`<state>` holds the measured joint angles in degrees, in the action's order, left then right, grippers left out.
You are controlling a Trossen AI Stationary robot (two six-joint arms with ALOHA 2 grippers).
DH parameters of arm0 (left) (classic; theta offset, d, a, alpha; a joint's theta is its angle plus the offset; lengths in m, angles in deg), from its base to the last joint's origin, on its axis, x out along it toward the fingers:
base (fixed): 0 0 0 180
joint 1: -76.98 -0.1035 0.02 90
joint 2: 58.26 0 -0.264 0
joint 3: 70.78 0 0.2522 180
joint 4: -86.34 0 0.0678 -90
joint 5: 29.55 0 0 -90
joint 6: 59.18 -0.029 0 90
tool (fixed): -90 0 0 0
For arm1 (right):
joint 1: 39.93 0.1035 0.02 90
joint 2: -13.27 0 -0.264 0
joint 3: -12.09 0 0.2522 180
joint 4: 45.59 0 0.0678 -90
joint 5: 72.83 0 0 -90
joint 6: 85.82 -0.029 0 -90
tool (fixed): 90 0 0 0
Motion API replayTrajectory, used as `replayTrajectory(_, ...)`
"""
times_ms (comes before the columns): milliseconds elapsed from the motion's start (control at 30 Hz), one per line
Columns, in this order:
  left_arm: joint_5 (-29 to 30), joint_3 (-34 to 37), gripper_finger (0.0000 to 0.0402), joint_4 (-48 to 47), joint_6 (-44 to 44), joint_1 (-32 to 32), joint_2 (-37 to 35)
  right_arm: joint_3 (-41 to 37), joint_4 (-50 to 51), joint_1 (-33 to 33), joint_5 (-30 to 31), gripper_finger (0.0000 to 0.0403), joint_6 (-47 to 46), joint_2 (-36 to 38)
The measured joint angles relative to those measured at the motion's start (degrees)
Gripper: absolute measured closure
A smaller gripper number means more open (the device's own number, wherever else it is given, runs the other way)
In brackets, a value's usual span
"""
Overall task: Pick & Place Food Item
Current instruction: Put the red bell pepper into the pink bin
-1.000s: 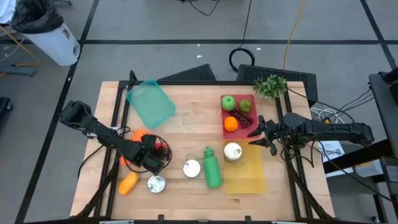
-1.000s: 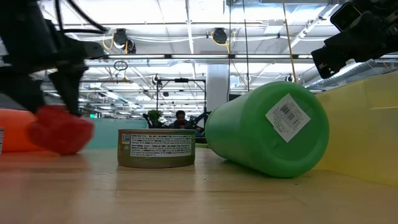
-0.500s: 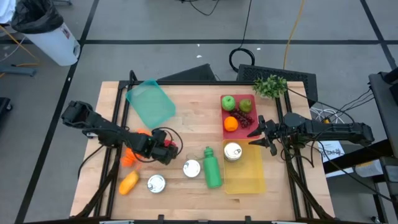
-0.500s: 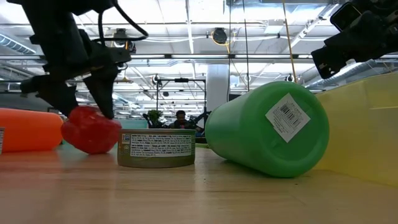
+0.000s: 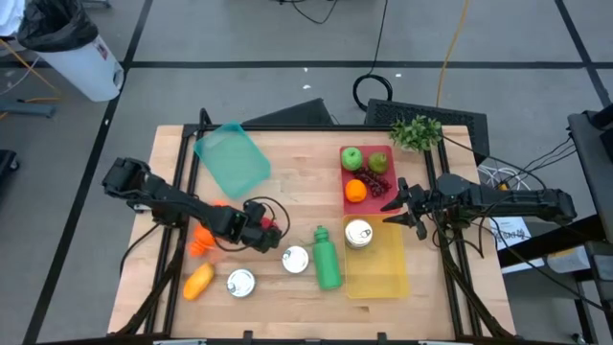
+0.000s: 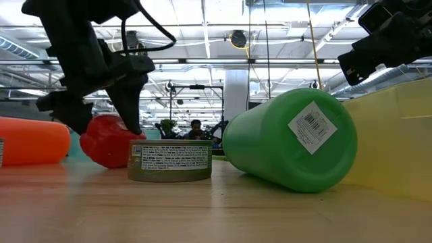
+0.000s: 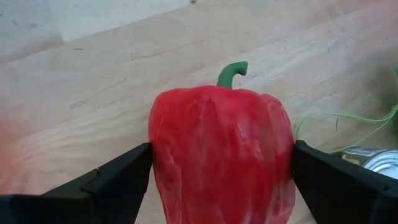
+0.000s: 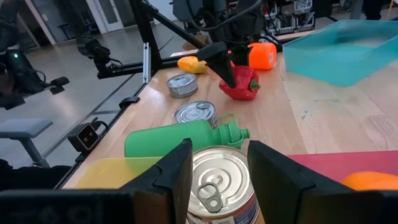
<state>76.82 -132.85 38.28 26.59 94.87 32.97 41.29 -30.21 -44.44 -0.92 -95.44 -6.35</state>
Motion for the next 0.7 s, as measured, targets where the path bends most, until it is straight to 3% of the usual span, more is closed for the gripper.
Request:
replayTrajectory(133, -1.6, 0.2, 0.0030, 0.1, -1.0, -0.2, 3.6, 0.0, 0.0, 0.0, 0.0, 0.0261, 0.0, -0.5)
replayTrajectory(467, -3.0, 0.1, 0.0038, 1.7, -7.3, -1.8, 4.9, 0.0, -0.3, 0.0, 0.1, 0.0261, 0.2, -2.5)
replayTrajectory(700, 0.1, 0.2, 0.0139, 2.7, -12.1, -2.2, 4.9, 0.0, -0.5, 0.0, 0.2, 0.0261, 0.2, -2.9)
